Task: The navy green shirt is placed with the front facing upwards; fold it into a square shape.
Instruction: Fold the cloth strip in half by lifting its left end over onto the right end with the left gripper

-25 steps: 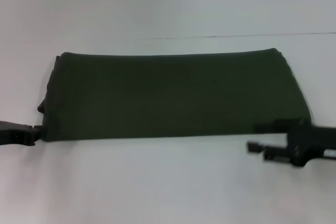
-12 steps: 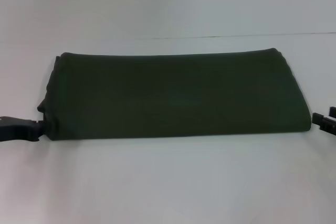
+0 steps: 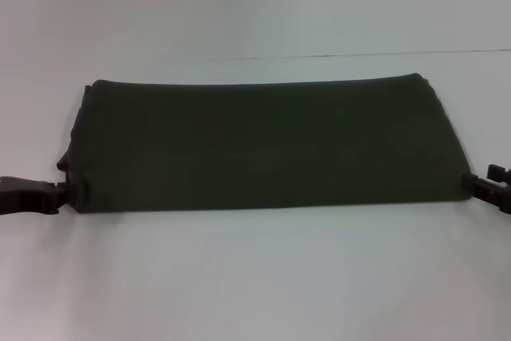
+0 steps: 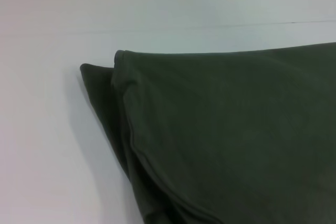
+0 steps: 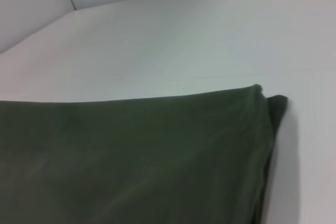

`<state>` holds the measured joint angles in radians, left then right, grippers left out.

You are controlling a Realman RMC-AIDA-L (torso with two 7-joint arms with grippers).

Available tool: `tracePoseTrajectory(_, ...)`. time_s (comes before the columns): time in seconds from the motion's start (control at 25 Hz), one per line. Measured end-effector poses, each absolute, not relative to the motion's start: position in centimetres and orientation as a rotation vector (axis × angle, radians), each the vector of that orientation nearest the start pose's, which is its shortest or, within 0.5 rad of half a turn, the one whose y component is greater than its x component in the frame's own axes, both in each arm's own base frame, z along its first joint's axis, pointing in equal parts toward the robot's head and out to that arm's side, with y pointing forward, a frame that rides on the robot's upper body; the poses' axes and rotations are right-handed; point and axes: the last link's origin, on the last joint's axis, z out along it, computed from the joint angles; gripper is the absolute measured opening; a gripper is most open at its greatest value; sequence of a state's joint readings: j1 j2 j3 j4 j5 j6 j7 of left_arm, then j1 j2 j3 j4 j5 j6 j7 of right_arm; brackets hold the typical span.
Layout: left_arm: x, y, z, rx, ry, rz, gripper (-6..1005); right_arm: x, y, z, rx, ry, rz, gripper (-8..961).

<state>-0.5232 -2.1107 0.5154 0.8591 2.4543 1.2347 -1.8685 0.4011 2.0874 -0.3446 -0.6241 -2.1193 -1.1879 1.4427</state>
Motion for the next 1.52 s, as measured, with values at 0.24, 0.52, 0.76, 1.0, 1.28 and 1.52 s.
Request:
tracePoseTrajectory(0.24, -33.6, 35.3, 4.0, -2.245, -1.175, -0.179, -2, 37.4, 31.7, 3.2, -2.096, 1.082, 0.488, 647)
tracePoseTrajectory(0.52, -33.5, 35.4, 4.0, -2.24, -1.172, -0.18, -1, 37.5, 31.8, 3.1, -2.102, 1.055, 0.475, 647)
tracePoseTrajectory(0.76, -33.5, 35.5, 4.0, -2.237, -1.172, -0.182, -2, 37.3, 31.7, 2.3, -2.106, 1.055, 0.483, 646)
tracePoseTrajectory(1.0, -33.6, 35.4, 4.0, -2.236, -1.174, -0.182, -2, 37.2, 31.7, 1.8, -2.1, 1.068, 0.512, 643)
tracePoseTrajectory(1.28, -33.6, 35.4, 4.0, -2.233, -1.174, -0.183, -1, 36.9, 32.0, 1.7, -2.111, 1.069, 0.514, 638)
tracePoseTrajectory(1.52, -33.6, 35.4, 4.0, -2.234, -1.172, -0.182, -1, 36.9, 32.3, 1.4, -2.106, 1.098, 0.5, 576)
